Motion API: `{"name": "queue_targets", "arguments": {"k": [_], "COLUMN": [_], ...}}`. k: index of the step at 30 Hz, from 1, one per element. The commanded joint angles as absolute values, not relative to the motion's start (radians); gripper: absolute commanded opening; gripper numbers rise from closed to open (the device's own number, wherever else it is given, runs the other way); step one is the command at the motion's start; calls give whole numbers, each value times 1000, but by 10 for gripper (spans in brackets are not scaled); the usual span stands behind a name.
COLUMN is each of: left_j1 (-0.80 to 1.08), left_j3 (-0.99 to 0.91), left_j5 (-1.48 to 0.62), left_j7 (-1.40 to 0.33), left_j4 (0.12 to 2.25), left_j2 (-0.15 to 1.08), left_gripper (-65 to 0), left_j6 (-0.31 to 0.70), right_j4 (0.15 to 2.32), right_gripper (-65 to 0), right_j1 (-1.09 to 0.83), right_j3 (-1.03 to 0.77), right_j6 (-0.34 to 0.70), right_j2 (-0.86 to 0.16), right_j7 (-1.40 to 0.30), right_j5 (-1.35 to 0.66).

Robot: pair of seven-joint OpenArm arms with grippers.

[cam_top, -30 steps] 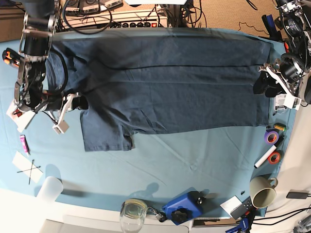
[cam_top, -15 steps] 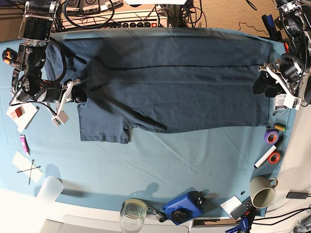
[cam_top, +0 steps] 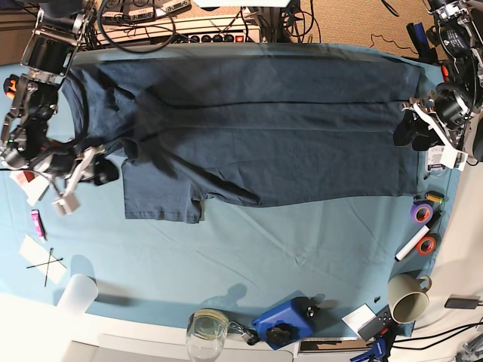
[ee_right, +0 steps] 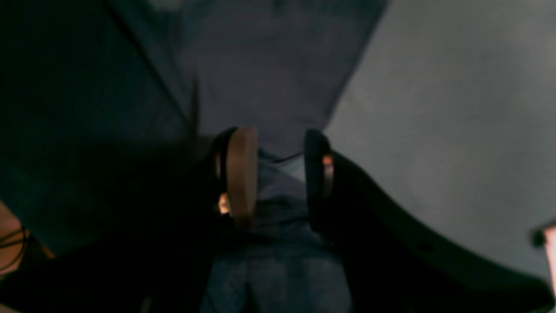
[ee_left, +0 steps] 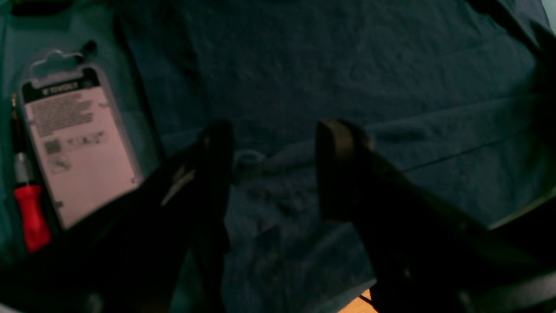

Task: Fold the T-shirt properly
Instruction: 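Grasp the hem corner with the left gripper while right holds sleeve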

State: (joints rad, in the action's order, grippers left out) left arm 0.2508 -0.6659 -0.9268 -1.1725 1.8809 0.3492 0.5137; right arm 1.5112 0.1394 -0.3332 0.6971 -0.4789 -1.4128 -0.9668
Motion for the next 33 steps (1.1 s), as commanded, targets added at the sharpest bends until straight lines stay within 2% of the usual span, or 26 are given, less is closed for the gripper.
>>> {"name": "queue_targets", "arguments": {"k": [1,5,9,16,22,31,33], "left_j1": [244,244,244,244,244,243,243], "left_j3": [-670,-670,-670,-670,-670,-670,-670], "left_j5": [-941,-942,-941,-942,-942,-941,-942], "left_j7": [-1151,-1150,-1151,-1150,-1142,-1137,-1124], "left_j4": [1895,1895,1895,1895,1895,1895,1895], "left_j2": [365,365,365,365,365,348,332], "left_gripper": [-340,-341,-341,-340,-340,-340,-340], "left_j6": [514,514,514,518,518,520,545], "right_j4": [1526,1522,1454,1084,831,790,790], "right_gripper": [-460,-460,-460,-460,-460,-460,-461], "right_j1": [162,175,220,395,510,515,515], "right_j3": [-358,-374,-344,-326,-326,-326,-326], "right_j6": [698,698,698,698,698,698,698], "right_j2": [-498,-496,-496,-492,-456,-356,-335], "right_j7": [-1396,-1209,-1170,-1091,-1090,-1064,-1056], "right_j5": [-956,-768,-714,-714,-713,-648,-627]}}
